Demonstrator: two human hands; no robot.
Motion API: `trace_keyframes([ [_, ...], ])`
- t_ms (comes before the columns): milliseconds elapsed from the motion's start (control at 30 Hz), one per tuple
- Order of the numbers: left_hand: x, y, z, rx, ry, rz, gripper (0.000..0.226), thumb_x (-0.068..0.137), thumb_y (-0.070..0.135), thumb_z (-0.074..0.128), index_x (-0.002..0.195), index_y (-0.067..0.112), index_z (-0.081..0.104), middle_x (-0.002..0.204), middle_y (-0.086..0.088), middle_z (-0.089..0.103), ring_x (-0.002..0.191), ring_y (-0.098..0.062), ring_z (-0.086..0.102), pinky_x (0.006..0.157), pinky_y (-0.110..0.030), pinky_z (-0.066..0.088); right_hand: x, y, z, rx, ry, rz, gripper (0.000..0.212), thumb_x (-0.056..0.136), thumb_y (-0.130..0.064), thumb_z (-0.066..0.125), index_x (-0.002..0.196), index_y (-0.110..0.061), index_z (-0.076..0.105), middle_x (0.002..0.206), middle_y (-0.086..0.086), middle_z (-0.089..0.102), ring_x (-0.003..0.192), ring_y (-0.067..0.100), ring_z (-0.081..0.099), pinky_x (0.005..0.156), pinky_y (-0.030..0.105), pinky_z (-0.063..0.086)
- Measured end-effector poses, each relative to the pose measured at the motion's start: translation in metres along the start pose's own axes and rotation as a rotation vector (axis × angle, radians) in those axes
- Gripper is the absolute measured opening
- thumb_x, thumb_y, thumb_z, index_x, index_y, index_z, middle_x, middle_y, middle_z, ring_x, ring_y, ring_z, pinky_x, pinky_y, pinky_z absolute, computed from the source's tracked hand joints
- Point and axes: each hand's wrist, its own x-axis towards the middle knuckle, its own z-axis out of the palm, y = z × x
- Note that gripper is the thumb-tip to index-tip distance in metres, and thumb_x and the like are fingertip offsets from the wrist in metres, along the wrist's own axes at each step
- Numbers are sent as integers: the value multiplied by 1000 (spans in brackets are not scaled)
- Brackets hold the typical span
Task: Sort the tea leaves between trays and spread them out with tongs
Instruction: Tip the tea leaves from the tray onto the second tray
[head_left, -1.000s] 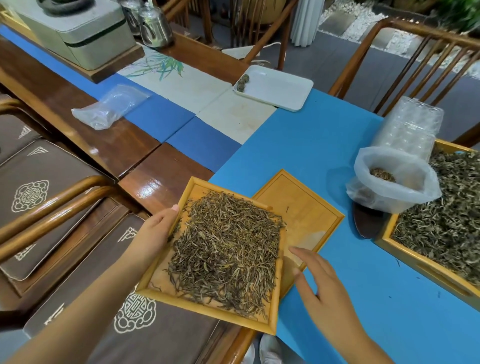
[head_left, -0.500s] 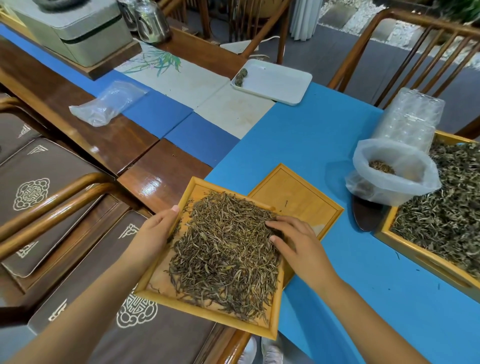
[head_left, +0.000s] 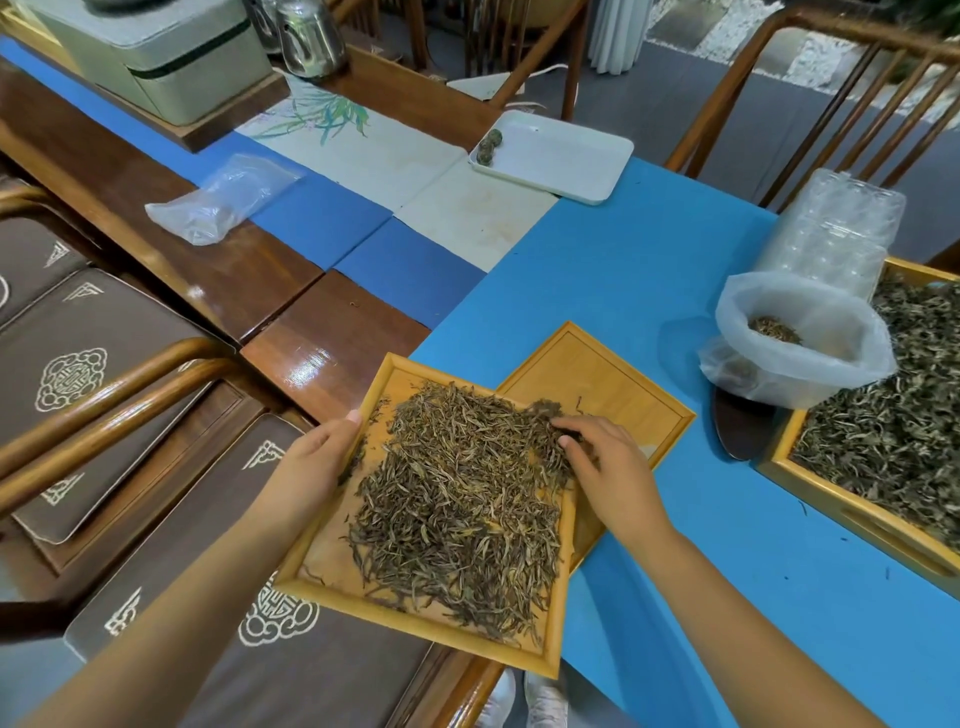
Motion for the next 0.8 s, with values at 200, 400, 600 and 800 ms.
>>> trace_keyframes([
  [200, 2, -2, 3, 2, -1, -2, 43, 92, 53, 39, 89, 21, 67, 70, 13, 71, 53, 2, 64, 58, -24, 39, 13, 13, -1, 15, 22, 111, 25, 93, -15, 50, 115, -16, 62, 116, 3, 61, 102, 17, 55, 79, 18, 36],
  [400, 0, -3, 4, -54, -25, -10, 42, 93, 51, 40, 90, 21, 69, 79, 4, 74, 72, -11, 70, 62, -25, 43, 8, 1, -9, -17, 38, 52, 26, 93, -19, 51, 118, -19, 58, 118, -2, 58, 111, 16, 51, 90, 20, 34],
  [600, 0, -3, 4, -62, -32, 10, 42, 94, 50, 40, 90, 21, 70, 86, 0, 74, 85, -16, 68, 74, -27, 46, -30, -33, 4, -100, -254, -231, 38, 95, -36, 43, 133, -39, 42, 141, -18, 35, 131, -2, 22, 109, 18, 11],
  [800, -2, 0, 6, -111, -15, -9, 39, 94, 47, 42, 91, 20, 70, 82, 2, 74, 75, -9, 69, 66, -24, 45, -34, -28, 16, -149, -289, -223, 38, 97, -28, 41, 134, -34, 42, 146, -12, 35, 137, 7, 23, 111, 17, 11],
])
